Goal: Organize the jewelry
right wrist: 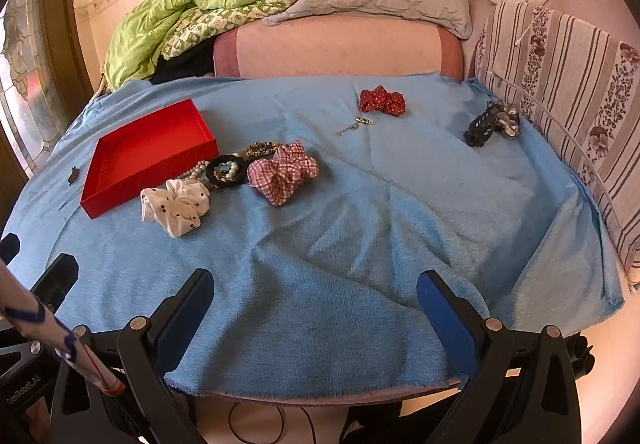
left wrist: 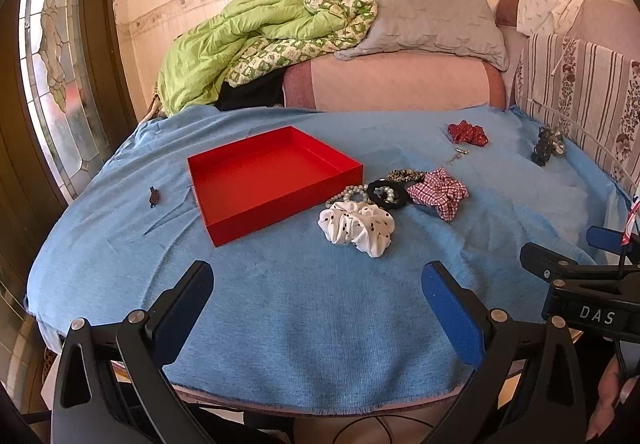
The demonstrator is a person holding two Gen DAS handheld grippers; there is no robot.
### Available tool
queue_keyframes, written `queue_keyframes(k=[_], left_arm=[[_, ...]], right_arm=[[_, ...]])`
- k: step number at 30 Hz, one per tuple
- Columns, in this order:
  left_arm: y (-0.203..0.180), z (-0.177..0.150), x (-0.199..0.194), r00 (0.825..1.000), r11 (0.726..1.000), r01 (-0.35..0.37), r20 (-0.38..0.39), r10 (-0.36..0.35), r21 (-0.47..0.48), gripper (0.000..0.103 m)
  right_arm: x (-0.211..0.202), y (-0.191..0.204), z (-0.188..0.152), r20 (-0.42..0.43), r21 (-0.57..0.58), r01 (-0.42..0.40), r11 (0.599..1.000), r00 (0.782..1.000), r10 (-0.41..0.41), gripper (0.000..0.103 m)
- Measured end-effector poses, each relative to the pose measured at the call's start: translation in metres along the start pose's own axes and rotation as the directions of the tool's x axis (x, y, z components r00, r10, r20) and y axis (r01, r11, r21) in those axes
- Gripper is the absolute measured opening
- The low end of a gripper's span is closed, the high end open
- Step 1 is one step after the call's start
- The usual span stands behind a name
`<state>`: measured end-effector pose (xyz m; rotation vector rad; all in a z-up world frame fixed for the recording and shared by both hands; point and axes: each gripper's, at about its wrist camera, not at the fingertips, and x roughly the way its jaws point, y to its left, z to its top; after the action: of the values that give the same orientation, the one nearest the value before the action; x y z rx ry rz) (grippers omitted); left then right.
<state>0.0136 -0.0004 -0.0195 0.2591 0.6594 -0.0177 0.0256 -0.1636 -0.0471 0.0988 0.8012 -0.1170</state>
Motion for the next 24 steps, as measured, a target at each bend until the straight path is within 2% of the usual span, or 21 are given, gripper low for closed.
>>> queue_keyframes(k=[9,18,24], left_arm=[[0.003,-0.002,0.024,0.999,0.997,0.034,0.001,-0.034,-0.072,0.103],[0.013,0.011,0.066,0.991,0.988,0.088,-0.092,-0.100,-0.130,0.103],[0.013,0.033,0.123,0.971,0.974,0.127,-0.177,-0.161,-0.188,0.103]], right_arm=[[0.019,-0.011,0.000,-0.035,0.032,0.004,0.999,0.999,-0.002,0.103],[0.038,-0.014,-0.001,-0.062,0.037,-0.006,0.999,0.998,0.008,0.103],[0.049,-0.016,0.000,-0.078,0.042,-0.004,0.999,0.997,0.007,0.103]])
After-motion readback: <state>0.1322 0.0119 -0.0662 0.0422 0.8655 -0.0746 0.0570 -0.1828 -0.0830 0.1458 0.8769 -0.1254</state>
